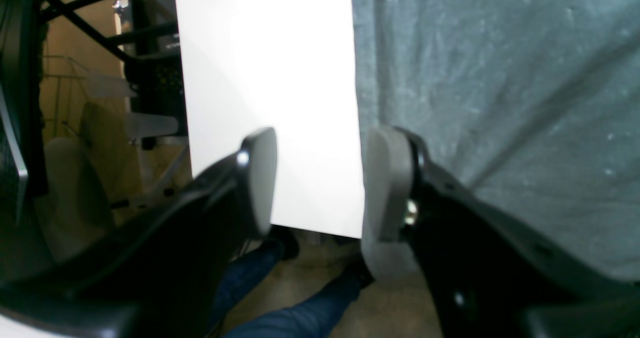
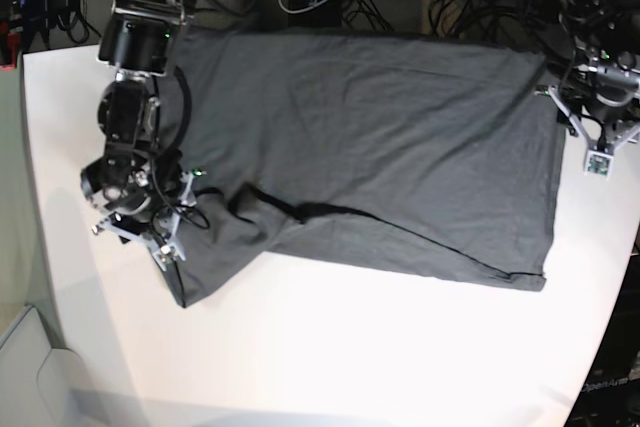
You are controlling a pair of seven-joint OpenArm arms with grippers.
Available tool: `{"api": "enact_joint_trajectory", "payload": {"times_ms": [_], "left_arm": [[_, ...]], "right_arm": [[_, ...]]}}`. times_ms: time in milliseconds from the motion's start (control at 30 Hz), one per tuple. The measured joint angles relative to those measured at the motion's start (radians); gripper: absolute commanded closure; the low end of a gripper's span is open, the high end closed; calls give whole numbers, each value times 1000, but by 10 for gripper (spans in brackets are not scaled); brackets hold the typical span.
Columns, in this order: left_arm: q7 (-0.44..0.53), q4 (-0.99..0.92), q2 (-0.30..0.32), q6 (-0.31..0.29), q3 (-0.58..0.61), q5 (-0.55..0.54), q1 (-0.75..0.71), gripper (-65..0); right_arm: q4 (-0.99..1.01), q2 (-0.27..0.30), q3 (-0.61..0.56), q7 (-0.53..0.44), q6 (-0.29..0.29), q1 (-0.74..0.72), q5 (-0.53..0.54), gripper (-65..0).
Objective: Layout the t-shirt on the table in an organized manner, then fold the t-shirt properly
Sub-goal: 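Grasp the bunched sleeve with the right gripper and pull it outward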
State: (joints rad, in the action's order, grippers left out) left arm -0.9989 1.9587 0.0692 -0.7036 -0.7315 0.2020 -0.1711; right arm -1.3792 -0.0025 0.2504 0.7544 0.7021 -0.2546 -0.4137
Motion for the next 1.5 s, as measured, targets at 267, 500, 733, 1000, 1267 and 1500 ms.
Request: {"api": "enact_joint_trajectory", "payload": {"times_ms": [267,500,733,1000,1267,1500], "left_arm": [[0,0,0,0,0,0,1,-285],[-1,0,0,0,0,2,2,-285],[0,0,0,0,0,4,-3,-285],[0,0,0,0,0,3,-3,-285],[0,0,0,0,0,4,-3,-285],[0,0,-12,0,-2,4,1,-285]], "right_arm": [[29,-31,-4,-9,0,-7,-1,-142],[61,-33,-87,-7,0,-3,-2,-46],[48,-33,-106,-6,0,-44,-2,-44],[49,-33,-102,-8,0,-177,-2,-45],[49,-33,-104,-7,0,-204,-2,-45],[49,-33,-106,-7,0,-206,-2,-43]]}}
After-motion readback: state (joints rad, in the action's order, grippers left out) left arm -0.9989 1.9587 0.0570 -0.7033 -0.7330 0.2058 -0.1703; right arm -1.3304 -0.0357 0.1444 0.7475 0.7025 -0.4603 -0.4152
